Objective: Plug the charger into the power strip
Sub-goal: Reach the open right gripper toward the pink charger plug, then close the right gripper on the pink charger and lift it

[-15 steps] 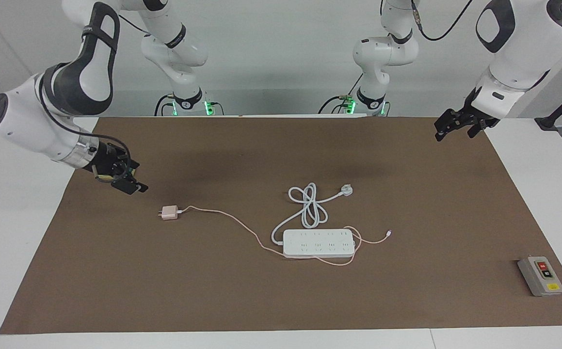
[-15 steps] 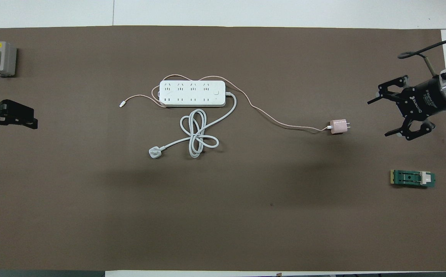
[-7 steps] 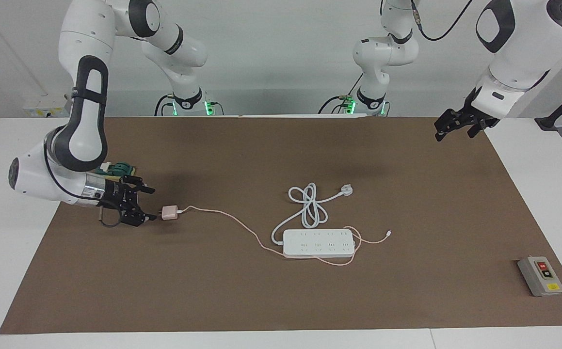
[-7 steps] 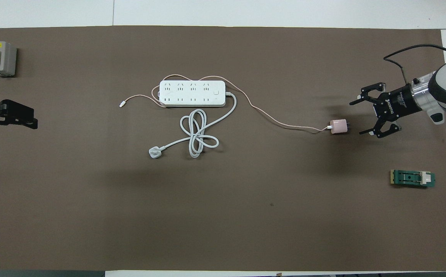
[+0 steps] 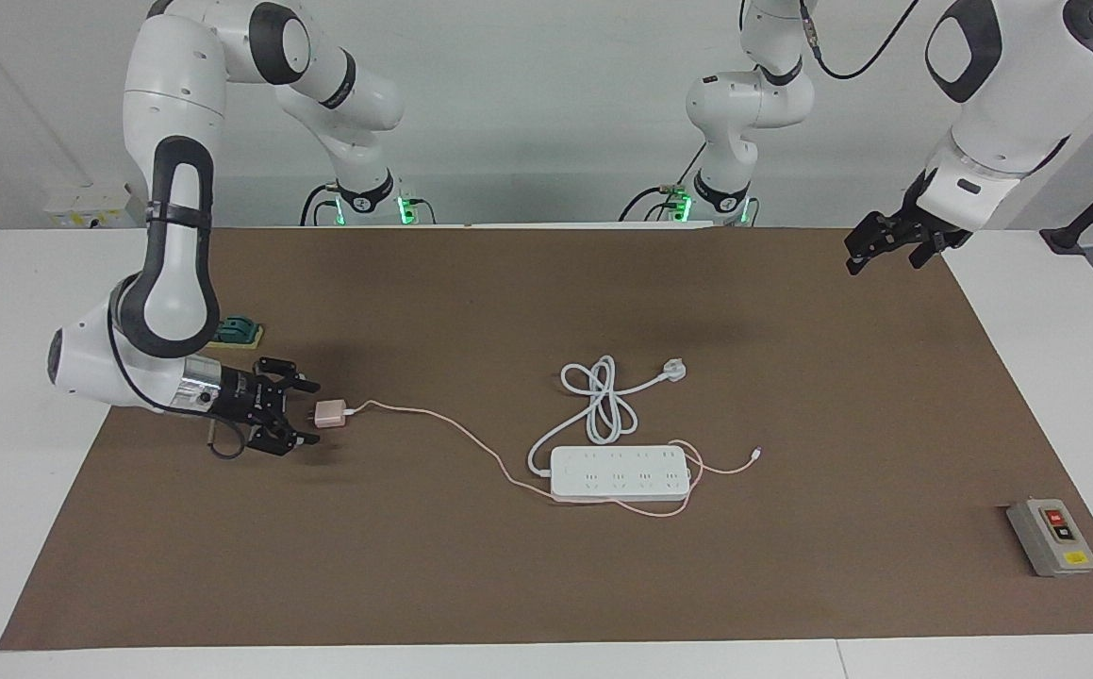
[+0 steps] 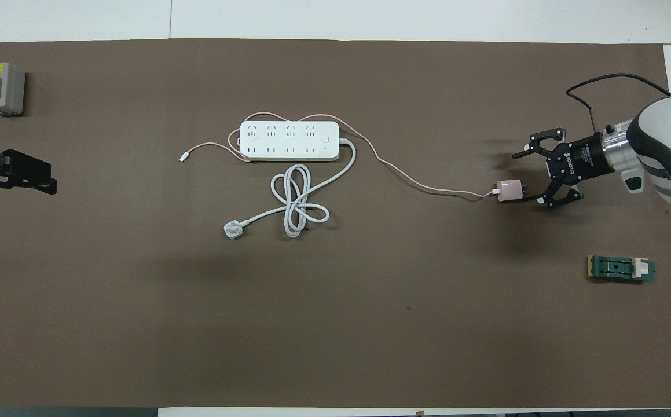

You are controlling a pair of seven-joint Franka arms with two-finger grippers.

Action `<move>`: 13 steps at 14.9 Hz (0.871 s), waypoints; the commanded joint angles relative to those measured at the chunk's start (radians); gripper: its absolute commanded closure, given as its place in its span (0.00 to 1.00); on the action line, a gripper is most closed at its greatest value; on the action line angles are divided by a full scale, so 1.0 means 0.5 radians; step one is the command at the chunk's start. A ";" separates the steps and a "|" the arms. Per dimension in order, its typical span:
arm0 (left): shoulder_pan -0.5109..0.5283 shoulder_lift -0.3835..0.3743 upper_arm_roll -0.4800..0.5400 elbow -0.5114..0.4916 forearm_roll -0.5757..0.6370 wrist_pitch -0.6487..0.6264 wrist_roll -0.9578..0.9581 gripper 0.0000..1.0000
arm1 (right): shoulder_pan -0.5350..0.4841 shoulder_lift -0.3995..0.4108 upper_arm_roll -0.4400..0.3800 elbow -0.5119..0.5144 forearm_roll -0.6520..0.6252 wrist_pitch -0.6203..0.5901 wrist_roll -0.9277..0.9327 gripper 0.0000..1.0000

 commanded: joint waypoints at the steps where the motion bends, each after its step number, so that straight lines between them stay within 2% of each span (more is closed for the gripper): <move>1: -0.004 -0.025 0.007 -0.021 -0.014 0.014 -0.019 0.00 | 0.001 -0.027 0.008 -0.130 0.084 0.101 -0.140 0.00; 5: -0.004 -0.025 0.007 -0.021 -0.014 0.014 -0.019 0.00 | 0.001 -0.036 0.008 -0.192 0.149 0.135 -0.232 0.00; 9: -0.004 -0.022 0.007 -0.021 -0.011 0.011 -0.019 0.00 | -0.014 -0.021 0.008 -0.244 0.185 0.156 -0.358 0.27; 10: -0.001 -0.025 0.007 -0.021 -0.011 0.014 -0.019 0.00 | -0.032 0.007 0.008 -0.241 0.198 0.156 -0.413 0.48; 11: -0.001 -0.025 0.007 -0.021 -0.011 0.014 -0.019 0.00 | -0.039 0.037 0.008 -0.235 0.201 0.153 -0.471 0.78; 12: -0.004 -0.025 0.007 -0.021 -0.011 0.014 -0.019 0.00 | -0.039 0.041 0.008 -0.232 0.207 0.150 -0.475 1.00; 13: -0.001 -0.025 0.007 -0.021 -0.014 0.014 -0.019 0.00 | -0.036 0.038 0.008 -0.229 0.216 0.141 -0.465 1.00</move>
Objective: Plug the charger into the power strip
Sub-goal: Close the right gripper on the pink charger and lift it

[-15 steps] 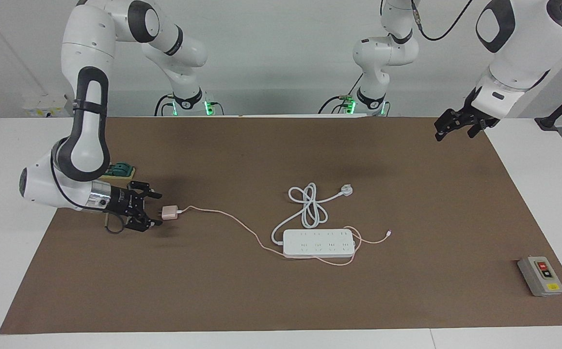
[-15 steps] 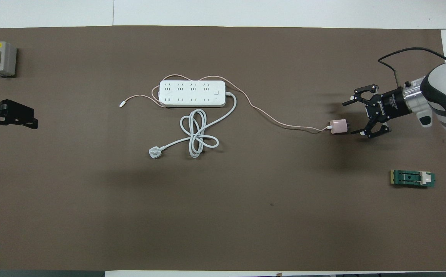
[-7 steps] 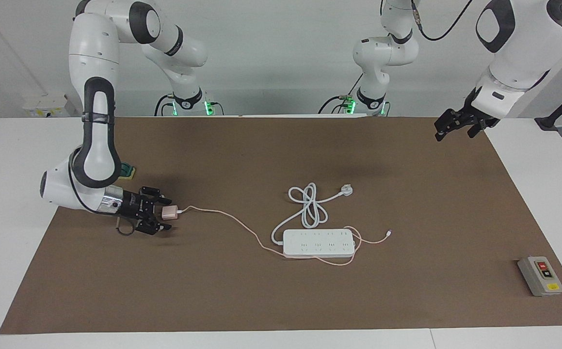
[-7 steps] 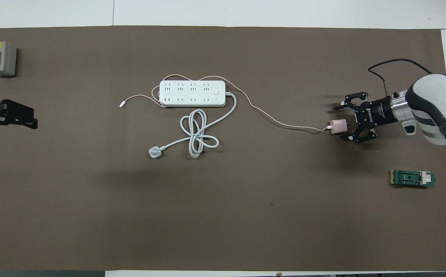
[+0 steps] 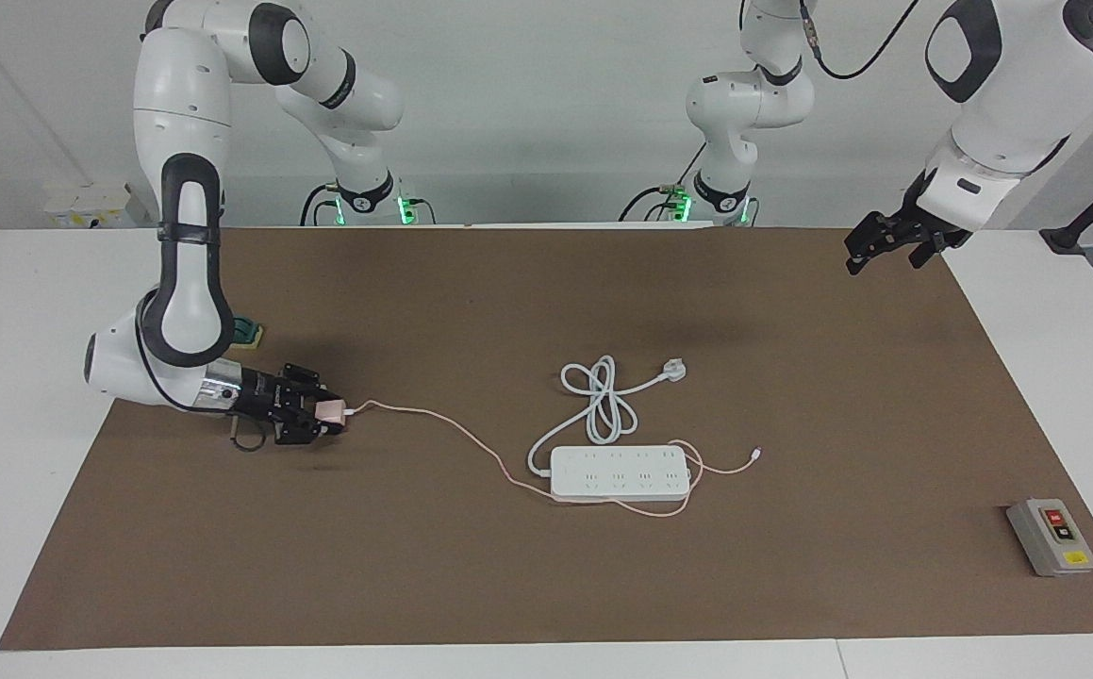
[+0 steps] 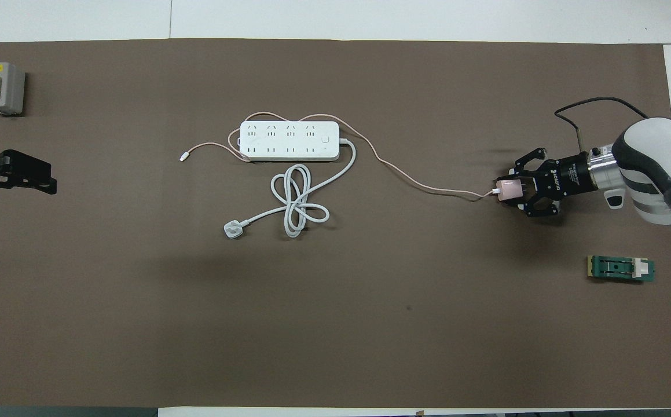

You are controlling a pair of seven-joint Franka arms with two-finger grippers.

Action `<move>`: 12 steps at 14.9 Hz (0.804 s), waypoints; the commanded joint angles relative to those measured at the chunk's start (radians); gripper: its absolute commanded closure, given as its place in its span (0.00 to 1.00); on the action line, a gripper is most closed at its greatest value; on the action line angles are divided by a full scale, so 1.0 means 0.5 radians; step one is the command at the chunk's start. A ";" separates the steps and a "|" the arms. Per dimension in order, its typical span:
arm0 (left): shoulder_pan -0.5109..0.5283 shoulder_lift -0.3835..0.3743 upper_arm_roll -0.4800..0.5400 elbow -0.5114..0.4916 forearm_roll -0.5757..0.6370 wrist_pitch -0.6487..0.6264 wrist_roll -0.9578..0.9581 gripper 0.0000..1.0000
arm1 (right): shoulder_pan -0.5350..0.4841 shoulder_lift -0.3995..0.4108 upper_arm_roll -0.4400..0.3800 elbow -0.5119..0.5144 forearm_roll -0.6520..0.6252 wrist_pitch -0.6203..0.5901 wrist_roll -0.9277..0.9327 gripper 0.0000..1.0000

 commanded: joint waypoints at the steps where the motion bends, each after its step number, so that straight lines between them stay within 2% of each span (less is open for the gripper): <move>1: -0.004 -0.022 0.007 -0.021 -0.014 0.014 -0.019 0.00 | -0.008 0.039 0.010 -0.035 0.048 0.071 -0.088 1.00; 6: -0.001 -0.025 0.007 -0.021 -0.011 0.014 -0.019 0.00 | 0.032 0.014 0.010 0.051 0.039 0.032 0.083 1.00; 9: -0.004 -0.022 0.007 -0.021 -0.011 0.014 -0.019 0.00 | 0.154 -0.050 0.016 0.173 0.023 -0.066 0.377 1.00; 12: -0.001 -0.025 0.007 -0.021 -0.011 0.014 -0.019 0.00 | 0.320 -0.062 0.029 0.378 0.026 -0.158 0.699 1.00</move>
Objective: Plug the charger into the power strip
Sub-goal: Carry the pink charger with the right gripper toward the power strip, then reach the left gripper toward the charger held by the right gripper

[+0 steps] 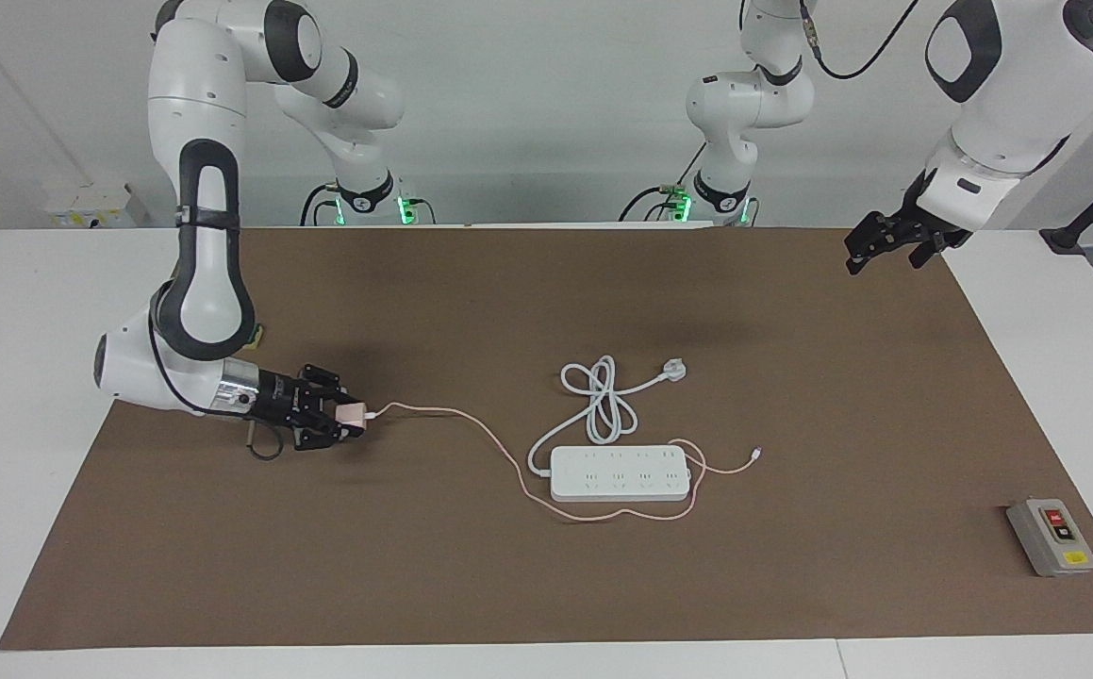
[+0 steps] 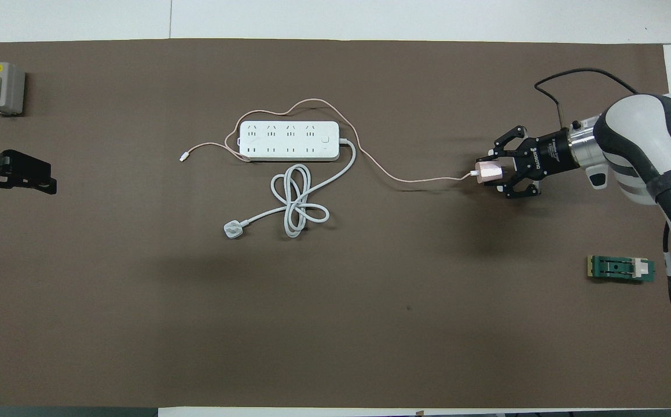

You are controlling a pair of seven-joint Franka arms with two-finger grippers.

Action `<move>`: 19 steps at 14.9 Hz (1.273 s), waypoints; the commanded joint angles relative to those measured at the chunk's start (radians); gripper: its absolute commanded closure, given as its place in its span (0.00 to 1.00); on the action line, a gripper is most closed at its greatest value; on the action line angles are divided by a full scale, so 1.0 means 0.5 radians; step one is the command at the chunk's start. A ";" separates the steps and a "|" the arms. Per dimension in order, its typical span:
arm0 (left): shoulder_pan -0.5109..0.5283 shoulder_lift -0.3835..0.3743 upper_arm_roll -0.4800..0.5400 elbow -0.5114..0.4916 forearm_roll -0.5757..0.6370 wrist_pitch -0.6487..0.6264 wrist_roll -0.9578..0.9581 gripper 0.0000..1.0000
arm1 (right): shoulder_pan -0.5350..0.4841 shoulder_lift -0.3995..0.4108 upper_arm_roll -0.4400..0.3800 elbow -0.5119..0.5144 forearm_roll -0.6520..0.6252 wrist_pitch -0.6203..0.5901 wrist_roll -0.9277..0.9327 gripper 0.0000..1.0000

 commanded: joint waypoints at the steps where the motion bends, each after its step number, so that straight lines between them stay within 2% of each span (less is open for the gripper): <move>1: -0.001 -0.025 0.007 -0.021 -0.011 0.014 -0.019 0.00 | 0.139 -0.018 0.016 0.190 0.033 -0.081 0.297 1.00; 5: -0.001 -0.025 0.007 -0.021 -0.011 0.014 -0.022 0.00 | 0.477 -0.018 0.019 0.395 0.075 -0.038 0.684 1.00; 7: -0.004 -0.022 0.007 -0.021 -0.014 0.032 -0.016 0.00 | 0.633 -0.018 0.019 0.494 0.103 0.063 0.846 1.00; 11: -0.001 -0.025 0.004 -0.024 -0.026 0.029 -0.004 0.00 | 0.961 -0.043 0.022 0.528 0.109 0.308 1.064 1.00; 12: -0.001 -0.025 0.004 -0.025 -0.075 0.032 -0.001 0.00 | 1.050 -0.043 0.022 0.528 0.103 0.378 1.132 1.00; 15: 0.096 0.006 0.022 -0.040 -0.525 0.136 0.021 0.00 | 1.213 -0.043 0.022 0.528 0.103 0.520 1.224 1.00; 19: 0.219 0.150 0.022 -0.028 -0.878 0.133 0.342 0.00 | 1.278 -0.040 0.019 0.543 0.091 0.545 1.323 1.00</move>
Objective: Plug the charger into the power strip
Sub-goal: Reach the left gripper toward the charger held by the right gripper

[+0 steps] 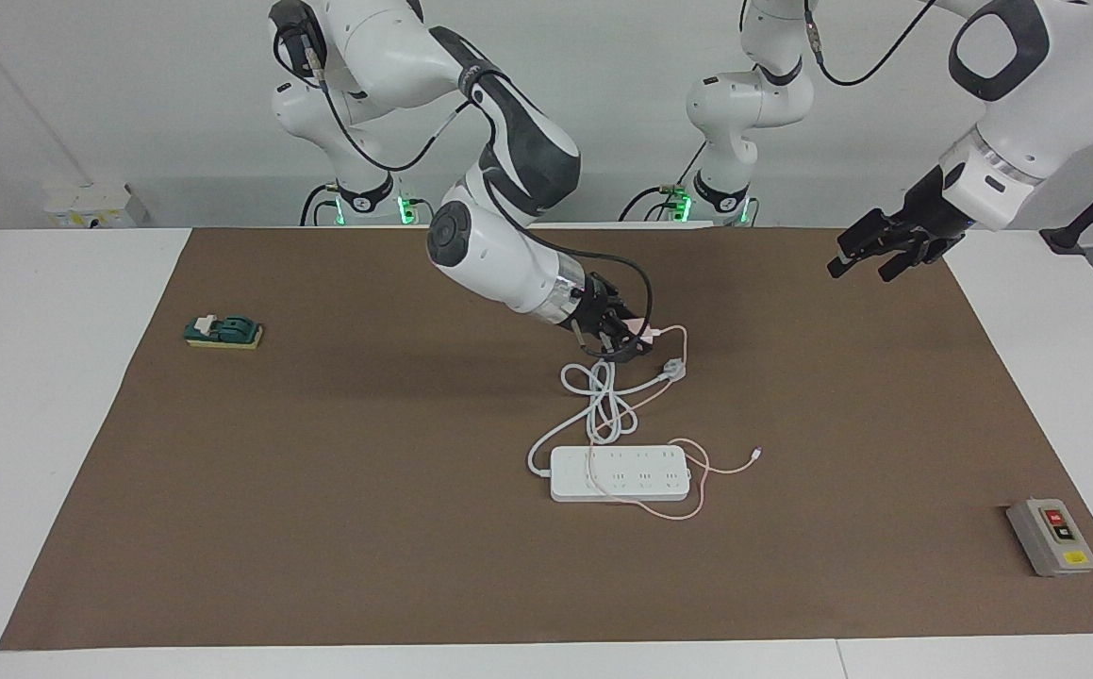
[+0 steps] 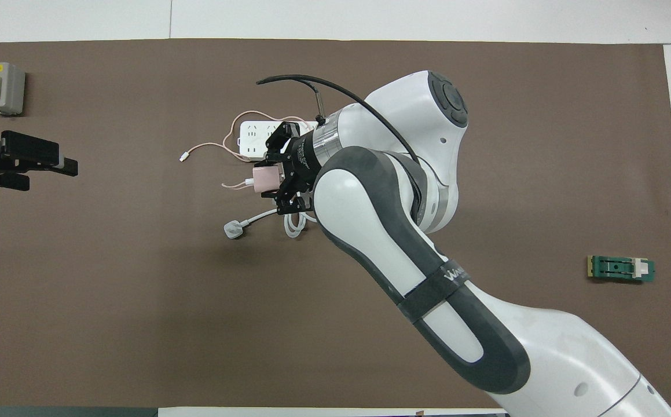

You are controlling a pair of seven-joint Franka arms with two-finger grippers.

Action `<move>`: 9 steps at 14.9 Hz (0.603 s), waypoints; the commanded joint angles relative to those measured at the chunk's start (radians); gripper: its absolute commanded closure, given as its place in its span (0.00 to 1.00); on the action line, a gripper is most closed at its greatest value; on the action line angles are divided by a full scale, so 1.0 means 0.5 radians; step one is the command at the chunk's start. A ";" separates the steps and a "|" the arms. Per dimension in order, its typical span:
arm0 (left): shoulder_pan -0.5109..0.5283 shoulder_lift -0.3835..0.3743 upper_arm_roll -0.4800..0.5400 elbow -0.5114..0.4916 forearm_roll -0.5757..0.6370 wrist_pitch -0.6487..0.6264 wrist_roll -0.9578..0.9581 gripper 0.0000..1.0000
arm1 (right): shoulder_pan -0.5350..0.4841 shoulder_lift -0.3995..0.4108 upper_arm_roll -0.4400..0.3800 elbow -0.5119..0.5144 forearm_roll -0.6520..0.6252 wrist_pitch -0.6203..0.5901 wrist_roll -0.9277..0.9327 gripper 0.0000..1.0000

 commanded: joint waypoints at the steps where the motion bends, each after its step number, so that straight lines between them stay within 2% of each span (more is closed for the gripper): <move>1: 0.138 0.139 -0.004 -0.010 -0.320 0.031 0.303 0.00 | -0.008 0.001 -0.012 0.023 0.029 0.018 0.040 1.00; 3: 0.212 0.258 -0.001 -0.004 -0.611 0.031 0.564 0.00 | -0.020 0.001 -0.012 0.023 0.038 0.018 0.049 1.00; 7: 0.273 0.406 -0.004 -0.074 -1.004 0.016 0.847 0.00 | -0.020 0.001 -0.015 0.023 0.013 0.015 0.151 1.00; 9: 0.282 0.574 -0.013 -0.056 -1.292 -0.066 0.948 0.00 | -0.020 0.001 -0.012 0.023 0.013 0.015 0.151 1.00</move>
